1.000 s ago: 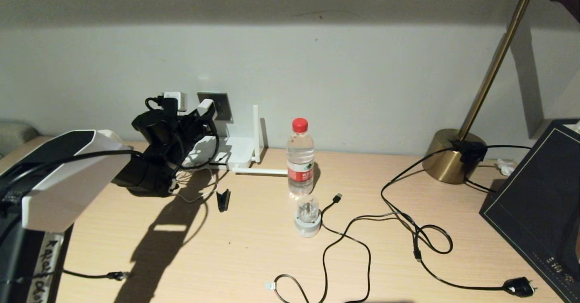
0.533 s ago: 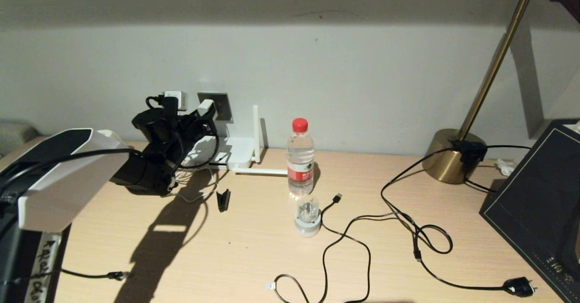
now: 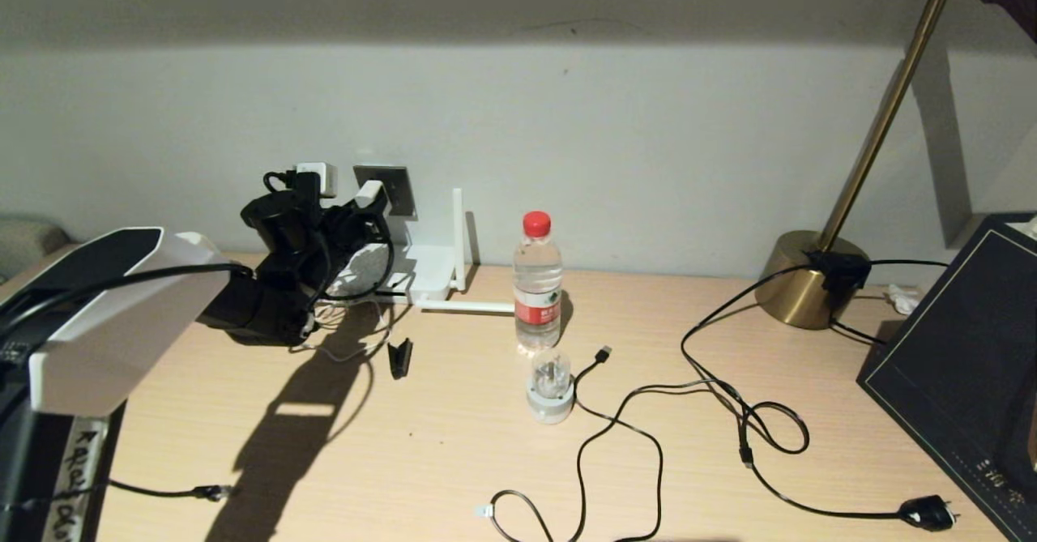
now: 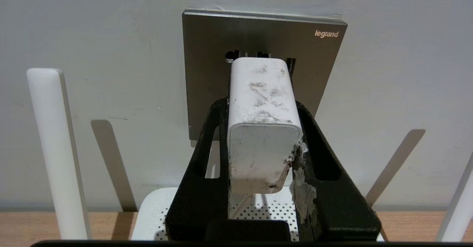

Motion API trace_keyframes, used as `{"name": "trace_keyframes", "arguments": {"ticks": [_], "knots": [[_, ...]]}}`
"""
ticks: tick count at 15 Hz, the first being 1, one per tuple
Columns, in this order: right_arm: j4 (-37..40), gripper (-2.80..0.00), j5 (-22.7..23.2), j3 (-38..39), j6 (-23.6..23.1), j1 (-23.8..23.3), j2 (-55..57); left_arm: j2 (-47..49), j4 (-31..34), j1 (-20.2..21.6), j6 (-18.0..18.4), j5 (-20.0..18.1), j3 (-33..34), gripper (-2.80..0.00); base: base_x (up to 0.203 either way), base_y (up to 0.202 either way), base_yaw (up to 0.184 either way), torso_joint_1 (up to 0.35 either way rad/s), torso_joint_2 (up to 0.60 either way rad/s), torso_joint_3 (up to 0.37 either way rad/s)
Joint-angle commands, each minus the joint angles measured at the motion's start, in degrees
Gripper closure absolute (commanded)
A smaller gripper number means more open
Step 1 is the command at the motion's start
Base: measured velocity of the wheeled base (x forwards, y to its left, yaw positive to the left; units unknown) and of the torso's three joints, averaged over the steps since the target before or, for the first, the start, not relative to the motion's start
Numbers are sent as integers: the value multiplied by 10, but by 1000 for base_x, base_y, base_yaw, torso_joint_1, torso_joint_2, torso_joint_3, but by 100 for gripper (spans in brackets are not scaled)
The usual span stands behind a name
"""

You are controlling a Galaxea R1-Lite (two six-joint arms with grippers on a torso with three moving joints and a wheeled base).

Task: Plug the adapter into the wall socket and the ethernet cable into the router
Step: Plug plug into socket

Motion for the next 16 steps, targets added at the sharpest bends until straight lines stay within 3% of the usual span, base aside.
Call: {"name": "trace_keyframes", "arguments": {"ticks": [1, 16], "knots": [[0, 0, 0, 6, 0, 0, 0, -2, 1, 0, -1, 1, -13, 0, 0, 0, 0, 0, 0, 0], [0, 0, 0, 6, 0, 0, 0, -11, 7, 0, 0, 2, 14, 0, 0, 0, 0, 0, 0, 0]]}}
